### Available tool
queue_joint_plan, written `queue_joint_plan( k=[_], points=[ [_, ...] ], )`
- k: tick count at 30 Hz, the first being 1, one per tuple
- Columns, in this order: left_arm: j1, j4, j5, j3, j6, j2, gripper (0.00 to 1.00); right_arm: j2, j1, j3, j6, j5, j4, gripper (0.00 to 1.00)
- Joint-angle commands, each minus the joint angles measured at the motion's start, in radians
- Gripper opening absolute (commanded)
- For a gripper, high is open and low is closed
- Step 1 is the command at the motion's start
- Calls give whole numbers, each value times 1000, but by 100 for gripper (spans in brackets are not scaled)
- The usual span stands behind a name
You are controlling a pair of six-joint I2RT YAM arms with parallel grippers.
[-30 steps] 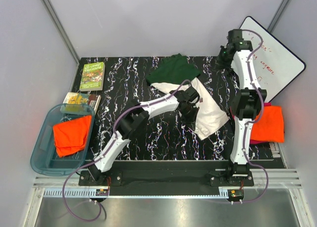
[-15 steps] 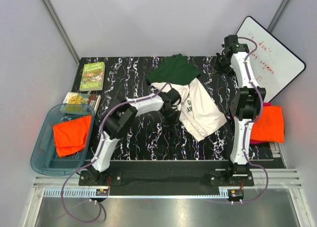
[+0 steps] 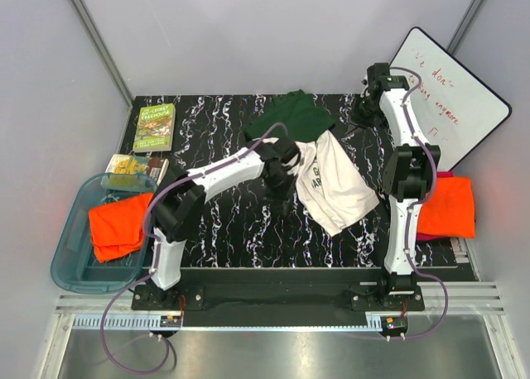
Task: Fold and stack the t-shirts
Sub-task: Fold the tshirt
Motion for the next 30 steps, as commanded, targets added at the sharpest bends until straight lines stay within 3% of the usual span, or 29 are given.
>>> queue_joint_plan(
  k=[1,7,12,22,30],
  points=[
    [-44,55,10,304,-25,38,0,-15,4,54,-3,36,-4,1],
    [-67,59,108,594,-114,288,0,36,-8,96,22,52,-26,1],
    [-75,85,220,698,-179,451,0,59,-26,96,30,62,-35,1],
    [-84,138,277,569,-211,485,0,54,-26,67,14,50,-37,1],
    [-60,15,144,310,-78,378,0,36,-26,36,5,21,-37,2]
  ],
)
